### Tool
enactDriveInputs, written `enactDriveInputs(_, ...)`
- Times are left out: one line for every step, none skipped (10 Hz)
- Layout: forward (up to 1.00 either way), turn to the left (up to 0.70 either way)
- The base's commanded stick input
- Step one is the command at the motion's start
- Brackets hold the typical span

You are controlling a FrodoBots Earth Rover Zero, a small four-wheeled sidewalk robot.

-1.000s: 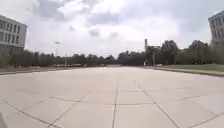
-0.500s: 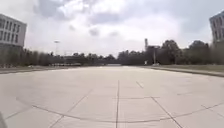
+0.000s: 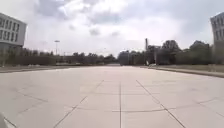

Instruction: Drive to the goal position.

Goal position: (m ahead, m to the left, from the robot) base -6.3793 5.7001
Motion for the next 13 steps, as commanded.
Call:
enactDriveInputs(0.87, 0.00)
enactDriveInputs(0.82, 0.00)
enactDriveInputs(0.85, 0.00)
enactDriveInputs(0.90, 0.00)
enactDriveInputs(0.98, 0.00)
enactDriveInputs(0.99, 0.00)
enactDriveInputs(1.00, 0.00)
enactDriveInputs(1.00, 0.00)
enactDriveInputs(1.00, 0.40)
enactDriveInputs(1.00, 0.40)
enactDriveInputs(1.00, 0.40)
enactDriveInputs(1.00, 0.40)
enactDriveInputs(1.00, 0.40)
